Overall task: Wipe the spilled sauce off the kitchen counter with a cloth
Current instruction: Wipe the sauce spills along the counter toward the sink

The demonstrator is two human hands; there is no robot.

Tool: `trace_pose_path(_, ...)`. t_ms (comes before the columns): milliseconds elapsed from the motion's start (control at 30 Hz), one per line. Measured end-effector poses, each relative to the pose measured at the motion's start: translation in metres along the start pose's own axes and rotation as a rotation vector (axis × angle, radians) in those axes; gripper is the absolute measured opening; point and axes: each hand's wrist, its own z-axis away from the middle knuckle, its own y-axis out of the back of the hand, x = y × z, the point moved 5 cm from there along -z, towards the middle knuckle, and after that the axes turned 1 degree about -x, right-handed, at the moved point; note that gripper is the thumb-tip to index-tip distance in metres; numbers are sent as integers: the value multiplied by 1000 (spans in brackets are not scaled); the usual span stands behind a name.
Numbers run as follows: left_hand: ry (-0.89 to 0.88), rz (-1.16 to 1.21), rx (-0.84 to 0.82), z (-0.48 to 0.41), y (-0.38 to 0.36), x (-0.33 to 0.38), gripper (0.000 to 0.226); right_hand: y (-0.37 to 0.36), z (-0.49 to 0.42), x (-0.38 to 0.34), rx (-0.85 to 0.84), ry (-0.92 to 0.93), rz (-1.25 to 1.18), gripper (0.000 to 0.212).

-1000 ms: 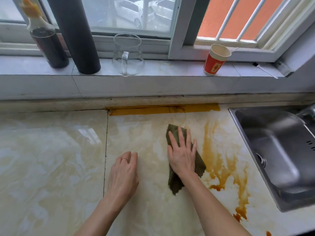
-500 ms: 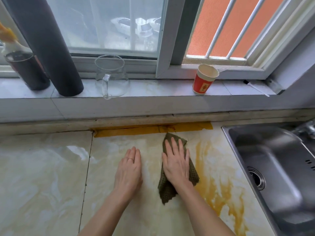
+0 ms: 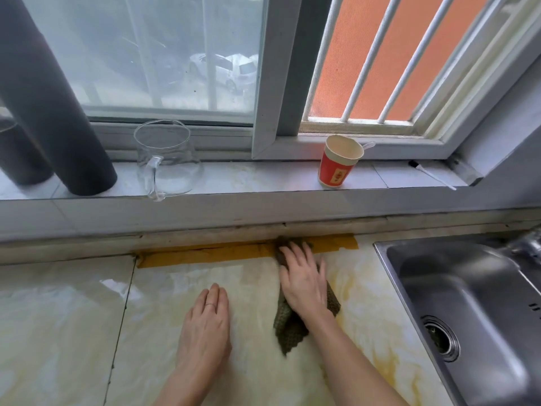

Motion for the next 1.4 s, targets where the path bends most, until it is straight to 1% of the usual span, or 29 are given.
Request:
trace_pose_path(67, 13, -1, 2, -1, 4, 0, 71, 2, -3, 5, 55, -116, -49, 68)
trace_pose_path(100, 16, 4, 6, -1, 5, 1, 71, 2, -3, -1, 82, -141, -58, 64)
trace_pose_path(133, 25, 15, 12, -2, 6, 1, 70, 0, -2, -11, 93, -125, -54, 59)
trace_pose_path(200, 30, 18, 13, -4, 6, 2, 67, -7, 2, -34, 100, 14, -34, 52)
trace_pose_path(267, 29, 6, 0, -6, 6, 3, 65, -10, 7, -49, 104, 156, -19, 49)
trace_pose_path(400, 77, 2, -40, -6, 3, 5, 66, -14, 4, -55, 137, 170, -63, 47)
trace_pose_path(500, 89, 31, -58, -7, -2, 3, 71, -18, 9, -83, 145, 405, -141, 46)
trace_pose_path(533, 74, 64, -32, -8, -1, 3, 71, -19, 8, -91, 147, 468, -152, 45)
trace_pose_path(600, 43, 18, -29, -6, 0, 2, 72, -24, 3, -103, 123, 524, -137, 45)
trace_pose_path(667, 40, 16, -56, -5, -2, 0, 70, -29, -4, -106, 62, 534, -62, 46)
trace_pose_path(733, 30, 4, -38, -7, 0, -1, 70, -30, -11, -97, 51, 509, 18, 44)
trace_pose_path(800, 12, -1, -45, -4, 4, 2, 71, -24, -14, -80, 93, 421, 61, 45)
trace_pose_path(867, 11, 13, -39, -3, 7, 1, 72, -16, -10, -57, 155, 268, 67, 49)
trace_pose_path(933, 24, 41, -27, -3, 7, 0, 73, -8, -1, -28, 211, 73, 50, 55)
trace_pose_path(1000, 29, 51, -32, -2, 8, -1, 73, -2, 3, 1, 246, -98, 30, 55)
trace_pose_path(1067, 25, 50, -34, -1, 8, -2, 74, 0, 4, 18, 258, -191, 12, 53)
trace_pose_path(1133, 33, 50, -38, -1, 8, -2, 74, -1, 7, 20, 249, -182, 10, 53)
trace_pose_path(1267, 37, 51, -33, 0, 10, 2, 72, -2, 18, 23, 146, 30, 64, 59)
trace_pose_path(1300, 33, 54, -26, 0, 11, 3, 71, 0, 17, 28, 123, 46, 80, 60)
trace_pose_path(1333, 32, 58, -22, 0, 11, 3, 71, 1, 14, 35, 105, 23, 86, 61)
trace_pose_path(1400, 41, 63, -19, 1, 11, 3, 69, 5, 8, 43, 122, -92, 67, 60)
